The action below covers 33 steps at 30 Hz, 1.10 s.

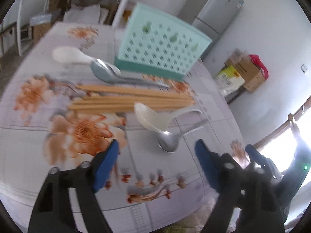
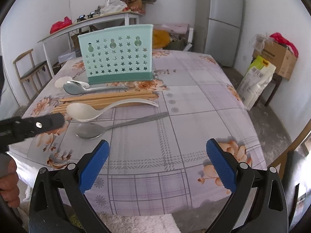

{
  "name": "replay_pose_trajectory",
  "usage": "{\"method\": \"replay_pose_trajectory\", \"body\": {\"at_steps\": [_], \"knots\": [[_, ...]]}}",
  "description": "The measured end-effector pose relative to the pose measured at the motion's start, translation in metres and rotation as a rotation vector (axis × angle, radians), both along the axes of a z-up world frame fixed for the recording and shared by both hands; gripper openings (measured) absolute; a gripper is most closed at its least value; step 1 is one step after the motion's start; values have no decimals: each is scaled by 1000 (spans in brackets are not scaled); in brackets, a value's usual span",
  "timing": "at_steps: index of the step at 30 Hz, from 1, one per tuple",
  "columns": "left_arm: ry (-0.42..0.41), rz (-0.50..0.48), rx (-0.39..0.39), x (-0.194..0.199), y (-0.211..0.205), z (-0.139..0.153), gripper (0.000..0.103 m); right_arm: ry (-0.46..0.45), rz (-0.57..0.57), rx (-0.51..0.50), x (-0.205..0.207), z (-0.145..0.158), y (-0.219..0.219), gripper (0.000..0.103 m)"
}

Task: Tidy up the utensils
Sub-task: 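Lower the left tool onto the metal spoon beside the white ladle and close, then lift the metal spoon with the left tool while the right tool grasps the white ladle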

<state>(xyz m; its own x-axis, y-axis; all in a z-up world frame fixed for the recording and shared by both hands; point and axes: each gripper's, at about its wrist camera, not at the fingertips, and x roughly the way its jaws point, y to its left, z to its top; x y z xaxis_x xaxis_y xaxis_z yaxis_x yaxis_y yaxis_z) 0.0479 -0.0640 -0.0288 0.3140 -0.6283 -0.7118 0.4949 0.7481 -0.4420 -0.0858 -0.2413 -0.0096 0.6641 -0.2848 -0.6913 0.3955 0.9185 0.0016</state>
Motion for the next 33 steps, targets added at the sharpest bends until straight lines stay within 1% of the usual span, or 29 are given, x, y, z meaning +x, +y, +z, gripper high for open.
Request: {"method": "replay_pose_trajectory", "body": {"at_steps": [2,3,5,6,8,9,14,15,17,22,26,28,30,32,33], "knots": [[70,-5,-20,6,-5,-9,59,5,-6,20,-1,-3,-5,95],[104,-3,-34,10,-7,-14,56,8,-9,29,-1,-5,-7,95],[159,3,-51,13,-10,-20,47,11,-15,45,-2,-7,-12,95],[169,10,-53,15,-12,-23,45,12,-19,51,-2,-7,-15,95],[169,13,-41,17,-17,-24,35,12,-27,61,-2,-8,-19,95],[170,14,-33,18,-19,-24,33,12,-30,66,-2,-9,-21,95],[151,2,34,17,-28,-25,11,12,-44,82,-2,-10,-27,95],[142,-2,50,16,-28,-25,10,9,-48,82,-2,-10,-28,95],[144,-12,55,14,-28,-24,8,2,-57,80,-4,-8,-29,95],[154,-15,37,9,-16,-20,2,-16,-75,74,-8,-3,-32,95],[140,-6,28,3,3,-13,1,-51,-72,67,-11,7,-29,95],[131,0,28,2,12,-12,1,-71,-58,69,-11,12,-25,95],[126,3,34,-1,23,-11,1,-87,-16,74,-8,18,-16,94],[125,4,38,-3,33,-10,1,-97,52,82,-4,23,-4,87],[124,5,40,-5,37,-10,1,-102,82,80,-2,25,2,86]]}}
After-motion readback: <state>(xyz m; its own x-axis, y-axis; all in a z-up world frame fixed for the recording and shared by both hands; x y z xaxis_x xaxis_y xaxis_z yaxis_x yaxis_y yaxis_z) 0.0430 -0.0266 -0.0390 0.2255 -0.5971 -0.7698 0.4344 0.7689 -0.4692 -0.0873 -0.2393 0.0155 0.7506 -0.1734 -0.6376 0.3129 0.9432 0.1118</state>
